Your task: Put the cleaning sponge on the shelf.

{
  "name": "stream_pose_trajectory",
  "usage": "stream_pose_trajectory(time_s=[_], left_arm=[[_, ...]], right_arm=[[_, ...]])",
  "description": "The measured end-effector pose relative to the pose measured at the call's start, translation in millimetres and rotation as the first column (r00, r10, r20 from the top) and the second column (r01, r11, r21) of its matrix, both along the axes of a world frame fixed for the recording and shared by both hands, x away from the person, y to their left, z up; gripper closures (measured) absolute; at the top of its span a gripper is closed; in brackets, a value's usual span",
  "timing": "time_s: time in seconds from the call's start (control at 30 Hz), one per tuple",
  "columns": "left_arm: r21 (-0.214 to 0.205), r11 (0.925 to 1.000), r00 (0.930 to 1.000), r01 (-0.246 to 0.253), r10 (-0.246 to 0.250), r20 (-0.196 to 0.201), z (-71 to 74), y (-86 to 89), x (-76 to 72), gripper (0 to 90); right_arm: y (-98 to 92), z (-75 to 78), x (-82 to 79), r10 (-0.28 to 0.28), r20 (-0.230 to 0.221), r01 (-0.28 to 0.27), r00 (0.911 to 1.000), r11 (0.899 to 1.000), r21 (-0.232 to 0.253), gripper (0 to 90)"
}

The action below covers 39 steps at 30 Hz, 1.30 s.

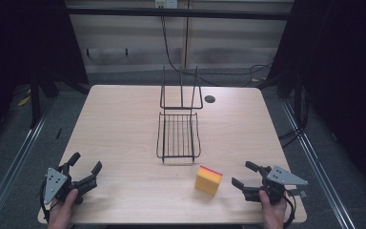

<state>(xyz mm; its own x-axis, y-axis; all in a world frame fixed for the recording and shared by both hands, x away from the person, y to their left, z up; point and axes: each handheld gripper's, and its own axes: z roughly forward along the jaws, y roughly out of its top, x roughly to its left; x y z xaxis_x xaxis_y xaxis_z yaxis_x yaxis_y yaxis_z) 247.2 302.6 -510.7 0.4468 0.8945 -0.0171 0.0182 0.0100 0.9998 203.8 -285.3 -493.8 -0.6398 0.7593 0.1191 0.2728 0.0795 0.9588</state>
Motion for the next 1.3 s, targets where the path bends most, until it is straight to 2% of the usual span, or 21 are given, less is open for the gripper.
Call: stream_pose_trajectory(time_s=[0.17, 0.3, 0.5, 0.57, 0.67, 0.7, 0.87, 1.1, 1.3], left_arm=[[0.002, 1.0000, 1.0000, -0.001, 0.001, 0.001, 0.0, 0.1, 0.1, 15.6], [0.001, 1.0000, 1.0000, -0.001, 0.001, 0.001, 0.0, 0.1, 0.0, 15.6], [-0.001, 1.0000, 1.0000, 0.000, 0.000, -0.001, 0.0, -0.1, 0.0, 15.6], [0.001, 1.0000, 1.0000, 0.001, -0.001, -0.002, 0.0, 0.1, -0.1, 15.6], [-0.003, 1.0000, 1.0000, 0.001, -0.001, -0.001, 0.0, -0.3, 0.0, 15.6], [-0.002, 1.0000, 1.0000, -0.002, 0.002, -0.001, 0.0, -0.2, -0.1, 15.6], [0.000, 1.0000, 1.0000, 0.000, 0.000, 0.000, 0.0, 0.0, 0.0, 15.6], [-0.001, 1.0000, 1.0000, -0.002, 0.002, -0.001, 0.0, -0.2, -0.1, 15.6], [-0.001, 1.0000, 1.0000, -0.003, 0.003, -0.001, 0.0, -0.1, -0.1, 15.6]], right_arm=[[4.3, 2.3, -0.8, 0.048, -0.003, -0.047, 0.9989, 0.999, 0.009, 14.3], [7.6, 4.6, -1.5, 0.065, 0.002, -0.065, 0.9979, 0.998, 0.008, 14.2], [9.0, 8.9, -4.3, 0.117, 0.003, -0.117, 0.9931, 0.993, 0.020, 14.2], [9.9, 10.8, -6.7, 0.135, -0.002, -0.135, 0.9909, 0.991, 0.025, 17.7], [11.7, 11.8, -8.5, 0.143, -0.001, -0.143, 0.9897, 0.990, 0.015, 18.3], [12.7, 12.1, -9.1, 0.168, 0.001, -0.168, 0.9857, 0.986, 0.021, 18.6], [20.7, 15.2, -9.9, 0.205, 0.003, -0.205, 0.9787, 0.979, 0.015, 19.1], [28.9, 18.6, -10.3, 0.228, 0.012, -0.228, 0.9736, 0.974, 0.001, 20.9], [38.2, 21.5, -6.5, 0.278, 0.020, -0.277, 0.9605, 0.961, -0.013, 23.5]])
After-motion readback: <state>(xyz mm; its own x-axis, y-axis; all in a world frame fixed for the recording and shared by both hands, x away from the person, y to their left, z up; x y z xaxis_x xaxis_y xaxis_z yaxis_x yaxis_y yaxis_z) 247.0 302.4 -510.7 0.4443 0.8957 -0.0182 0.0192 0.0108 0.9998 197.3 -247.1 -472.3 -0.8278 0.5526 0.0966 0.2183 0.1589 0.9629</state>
